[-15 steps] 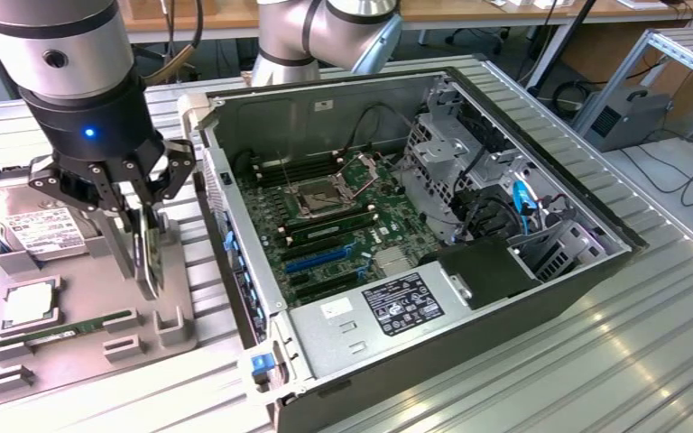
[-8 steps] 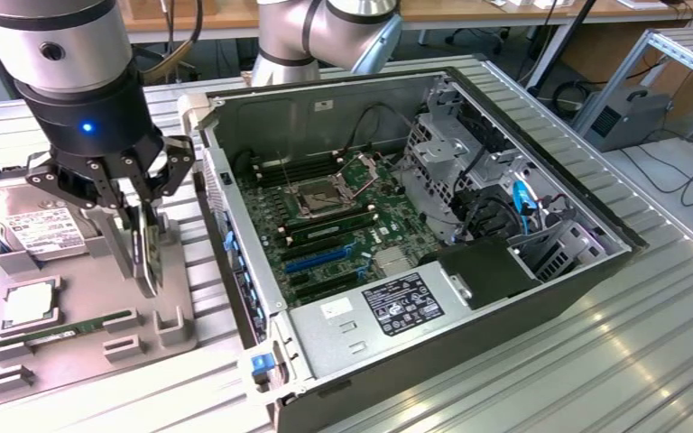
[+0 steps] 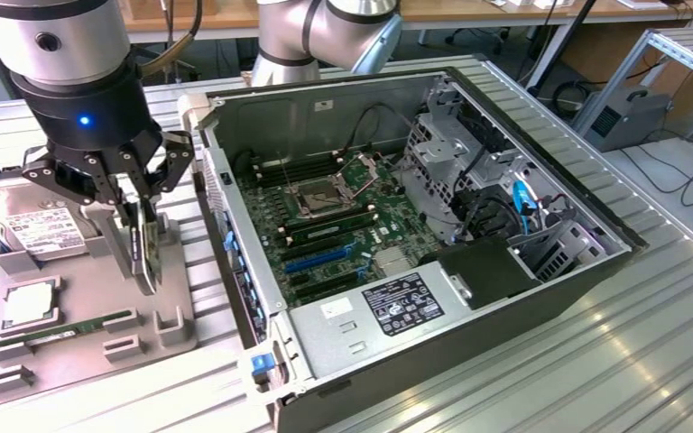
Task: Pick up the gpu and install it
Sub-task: 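Pick up the gpu and move the gpu toward the slot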
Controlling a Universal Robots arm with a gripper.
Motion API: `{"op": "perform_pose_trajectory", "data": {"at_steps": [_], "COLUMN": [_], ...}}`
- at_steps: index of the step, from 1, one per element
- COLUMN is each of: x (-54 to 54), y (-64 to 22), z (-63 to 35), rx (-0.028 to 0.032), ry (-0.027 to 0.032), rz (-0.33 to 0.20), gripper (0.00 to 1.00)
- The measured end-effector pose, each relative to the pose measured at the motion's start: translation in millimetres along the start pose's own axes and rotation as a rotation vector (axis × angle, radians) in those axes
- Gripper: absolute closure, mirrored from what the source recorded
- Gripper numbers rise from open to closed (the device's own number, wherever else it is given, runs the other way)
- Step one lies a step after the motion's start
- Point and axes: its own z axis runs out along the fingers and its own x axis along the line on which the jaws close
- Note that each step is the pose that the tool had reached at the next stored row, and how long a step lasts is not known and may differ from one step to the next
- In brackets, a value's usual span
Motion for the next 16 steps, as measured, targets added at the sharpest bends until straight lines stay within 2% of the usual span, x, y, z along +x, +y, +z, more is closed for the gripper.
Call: {"op": "perform_pose_trajectory", "data": {"at_steps": [16], "x": [-0.3], "y": [0.5], "z": [-10.6], "rx": [-0.0001], "ry": [0.0000], "rz": [0.000], "gripper": [0.73]}}
